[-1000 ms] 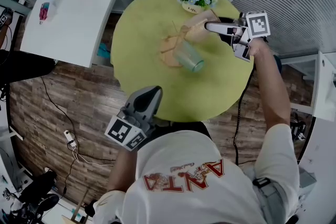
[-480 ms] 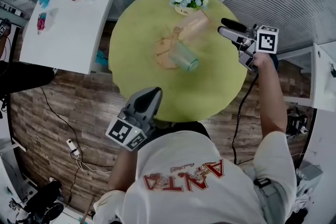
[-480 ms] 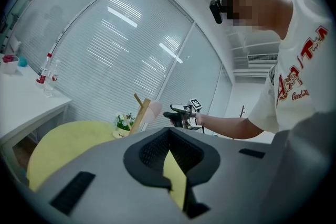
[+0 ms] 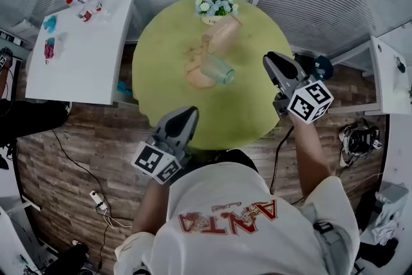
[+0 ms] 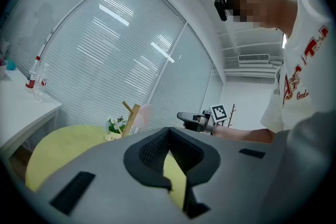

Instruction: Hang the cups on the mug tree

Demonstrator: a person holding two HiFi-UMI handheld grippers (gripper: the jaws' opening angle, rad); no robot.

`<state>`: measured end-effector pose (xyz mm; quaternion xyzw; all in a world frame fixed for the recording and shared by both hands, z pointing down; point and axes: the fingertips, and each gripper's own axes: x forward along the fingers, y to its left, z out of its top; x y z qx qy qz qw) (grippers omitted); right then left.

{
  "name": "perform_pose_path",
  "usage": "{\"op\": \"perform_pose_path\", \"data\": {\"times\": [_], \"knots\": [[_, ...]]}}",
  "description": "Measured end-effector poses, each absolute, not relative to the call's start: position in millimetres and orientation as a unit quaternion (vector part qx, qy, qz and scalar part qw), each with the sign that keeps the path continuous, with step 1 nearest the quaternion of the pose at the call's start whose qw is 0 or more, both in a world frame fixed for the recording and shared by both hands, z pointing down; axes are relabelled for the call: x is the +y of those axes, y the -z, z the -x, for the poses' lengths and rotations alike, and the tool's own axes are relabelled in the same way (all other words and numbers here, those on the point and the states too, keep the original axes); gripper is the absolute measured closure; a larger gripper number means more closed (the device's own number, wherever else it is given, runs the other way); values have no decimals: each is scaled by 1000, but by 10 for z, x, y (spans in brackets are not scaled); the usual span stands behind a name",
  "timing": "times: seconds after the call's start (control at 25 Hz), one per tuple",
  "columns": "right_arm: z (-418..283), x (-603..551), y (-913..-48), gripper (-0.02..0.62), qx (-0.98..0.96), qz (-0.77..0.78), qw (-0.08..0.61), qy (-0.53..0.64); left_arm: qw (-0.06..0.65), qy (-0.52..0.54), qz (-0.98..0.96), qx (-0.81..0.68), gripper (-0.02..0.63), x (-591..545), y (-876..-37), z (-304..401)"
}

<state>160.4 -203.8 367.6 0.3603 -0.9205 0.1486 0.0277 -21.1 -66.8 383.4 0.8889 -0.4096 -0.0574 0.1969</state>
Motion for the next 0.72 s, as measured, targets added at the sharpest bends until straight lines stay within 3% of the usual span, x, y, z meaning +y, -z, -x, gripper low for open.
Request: {"op": "perform_pose_path", "data": {"times": [0.16, 0.72], "knots": [[-1546, -1601, -3599, 594, -905, -399, -12, -145, 170, 44, -904, -391, 597, -628, -3687, 208], [-960, -675, -3096, 594, -902, -427, -13, -63, 117, 46, -926, -355, 597, -494, -3172, 371]]}}
